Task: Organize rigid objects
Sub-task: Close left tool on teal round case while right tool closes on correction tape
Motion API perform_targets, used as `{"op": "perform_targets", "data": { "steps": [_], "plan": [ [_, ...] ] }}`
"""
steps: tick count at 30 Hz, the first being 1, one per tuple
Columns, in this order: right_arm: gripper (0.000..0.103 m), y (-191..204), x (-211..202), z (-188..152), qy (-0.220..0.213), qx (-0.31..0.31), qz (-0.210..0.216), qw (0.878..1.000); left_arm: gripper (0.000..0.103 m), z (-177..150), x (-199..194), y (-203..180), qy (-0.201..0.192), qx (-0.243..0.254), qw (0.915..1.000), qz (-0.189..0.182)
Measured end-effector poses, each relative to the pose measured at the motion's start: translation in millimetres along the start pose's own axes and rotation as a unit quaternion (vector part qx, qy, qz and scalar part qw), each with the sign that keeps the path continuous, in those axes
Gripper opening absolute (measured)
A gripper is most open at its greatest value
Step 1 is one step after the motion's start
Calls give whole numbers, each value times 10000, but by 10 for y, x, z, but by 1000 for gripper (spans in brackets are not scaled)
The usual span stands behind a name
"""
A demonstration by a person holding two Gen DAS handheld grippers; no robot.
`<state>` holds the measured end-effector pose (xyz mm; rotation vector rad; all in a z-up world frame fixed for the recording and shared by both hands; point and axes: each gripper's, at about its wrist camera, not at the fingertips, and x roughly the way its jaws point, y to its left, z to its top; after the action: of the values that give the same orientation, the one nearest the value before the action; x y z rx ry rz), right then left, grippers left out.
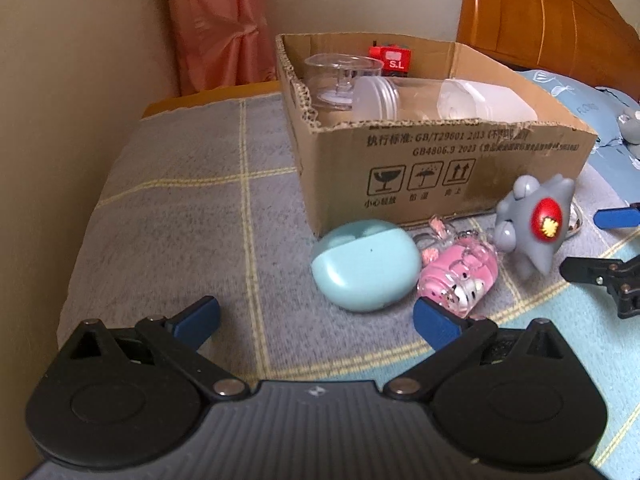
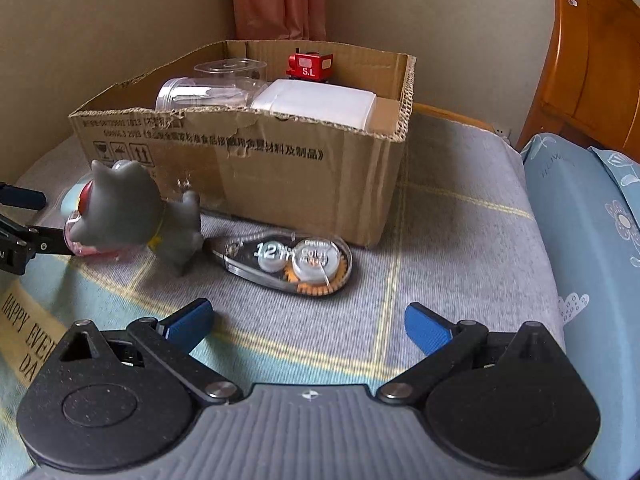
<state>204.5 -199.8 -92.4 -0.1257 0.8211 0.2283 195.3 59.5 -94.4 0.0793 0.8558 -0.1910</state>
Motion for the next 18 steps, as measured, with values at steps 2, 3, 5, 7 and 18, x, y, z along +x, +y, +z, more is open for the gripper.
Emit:
{"op": "perform_targets", "data": {
  "steps": [2, 3, 5, 7, 18],
  "plan": [
    [103, 0, 22, 15, -34, -5, 8, 10000, 102, 17, 18, 0, -26, 30, 10000, -23],
    [103, 2, 32, 22, -52, -11, 12, 10000, 102, 31, 29, 4, -35, 26, 10000, -22],
    [103, 4, 61, 43, -91, -17, 18, 10000, 103, 50, 52, 4, -61, 42, 10000, -22],
    [103, 6, 86, 62, -128, -35, 23, 9999, 103, 50, 62, 15, -89, 37, 10000, -18],
    [103, -295, 69, 14, -202, 310, -322, 9988, 103, 10, 12, 239, -17, -178, 9997, 168]
  ]
}}
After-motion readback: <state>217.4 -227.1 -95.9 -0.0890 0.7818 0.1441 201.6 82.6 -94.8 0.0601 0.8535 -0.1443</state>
